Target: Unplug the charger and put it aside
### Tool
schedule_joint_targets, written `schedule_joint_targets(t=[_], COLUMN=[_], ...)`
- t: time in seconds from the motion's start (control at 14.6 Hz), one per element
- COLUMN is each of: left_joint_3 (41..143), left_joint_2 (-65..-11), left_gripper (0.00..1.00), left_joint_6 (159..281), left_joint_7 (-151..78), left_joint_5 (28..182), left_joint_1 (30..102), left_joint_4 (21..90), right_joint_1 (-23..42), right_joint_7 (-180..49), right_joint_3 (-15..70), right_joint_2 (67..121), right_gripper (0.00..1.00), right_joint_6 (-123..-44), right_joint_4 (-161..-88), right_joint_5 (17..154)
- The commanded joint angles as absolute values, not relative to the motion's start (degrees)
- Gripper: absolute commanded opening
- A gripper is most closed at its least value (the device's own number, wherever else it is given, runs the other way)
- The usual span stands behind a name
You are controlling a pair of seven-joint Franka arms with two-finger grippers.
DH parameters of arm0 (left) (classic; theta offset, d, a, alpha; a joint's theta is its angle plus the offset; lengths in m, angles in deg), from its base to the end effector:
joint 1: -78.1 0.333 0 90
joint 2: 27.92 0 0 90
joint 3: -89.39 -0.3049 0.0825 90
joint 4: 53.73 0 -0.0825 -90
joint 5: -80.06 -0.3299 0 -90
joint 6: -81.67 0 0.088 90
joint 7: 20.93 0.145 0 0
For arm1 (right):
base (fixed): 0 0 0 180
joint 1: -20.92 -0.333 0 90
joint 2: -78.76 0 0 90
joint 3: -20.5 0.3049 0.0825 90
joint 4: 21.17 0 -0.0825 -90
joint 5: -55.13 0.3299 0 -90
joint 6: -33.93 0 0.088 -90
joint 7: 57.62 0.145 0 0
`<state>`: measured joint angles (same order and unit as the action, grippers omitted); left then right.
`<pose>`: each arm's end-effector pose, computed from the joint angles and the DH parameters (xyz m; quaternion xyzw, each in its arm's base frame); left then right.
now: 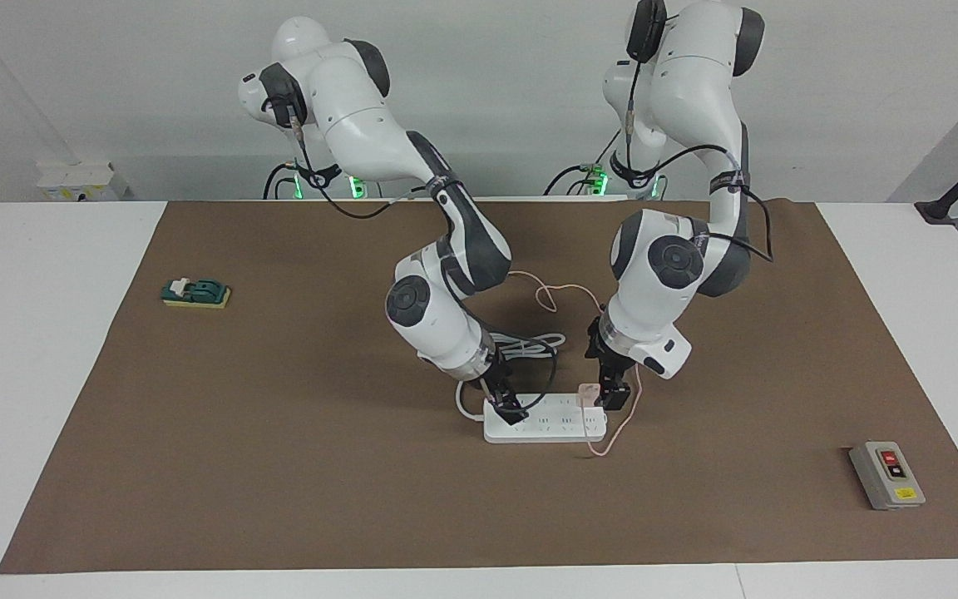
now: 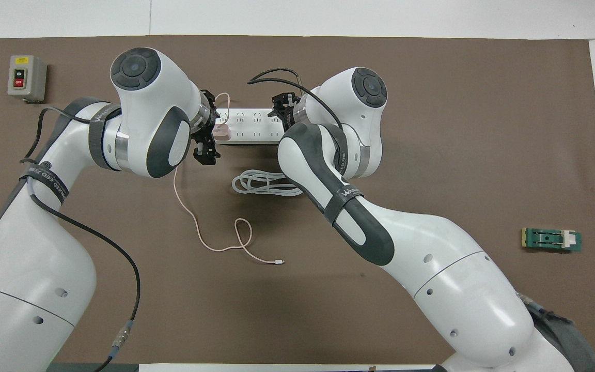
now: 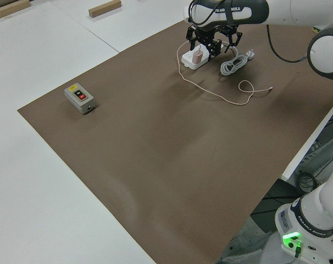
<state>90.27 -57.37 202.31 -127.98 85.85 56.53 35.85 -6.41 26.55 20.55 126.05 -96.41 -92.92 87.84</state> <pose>0.5912 -0.2517 0.3280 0.7209 0.6913 -0.0370 0.0330 0.6326 0.3600 0.2737 -0.7636 0.5952 0.1386 0.2085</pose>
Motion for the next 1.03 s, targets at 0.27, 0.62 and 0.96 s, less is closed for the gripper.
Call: schedule_joint_targets(t=[0.27,0.62,0.96], left_joint_3=[89.3,89.3,89.3], left_joint_2=[-58.6,-58.4,-58.2], left_gripper=[0.95,0.3,0.0], left_joint_6=[207.9,209.3,209.2], left_joint_7=[-131.2,-131.5,-131.5], left_joint_5=[85.0,82.9,81.9], left_joint_1=[54.8,54.4,54.2], left_joint_4=[35.9,37.3,37.9], right_joint_1=[-4.4,-4.3,-4.3], right_joint_7=[36.4,36.2,33.5], right_joint_3=[20.9,20.8,20.8], right_joint_2=[132.5,133.1,133.2], right_gripper=[1.0,1.0,1.0], right_joint_6=[-94.7,-93.8,-93.1], right_joint_4=[-83.6,-83.9,-84.5], right_joint_5=[90.5,92.7,92.4])
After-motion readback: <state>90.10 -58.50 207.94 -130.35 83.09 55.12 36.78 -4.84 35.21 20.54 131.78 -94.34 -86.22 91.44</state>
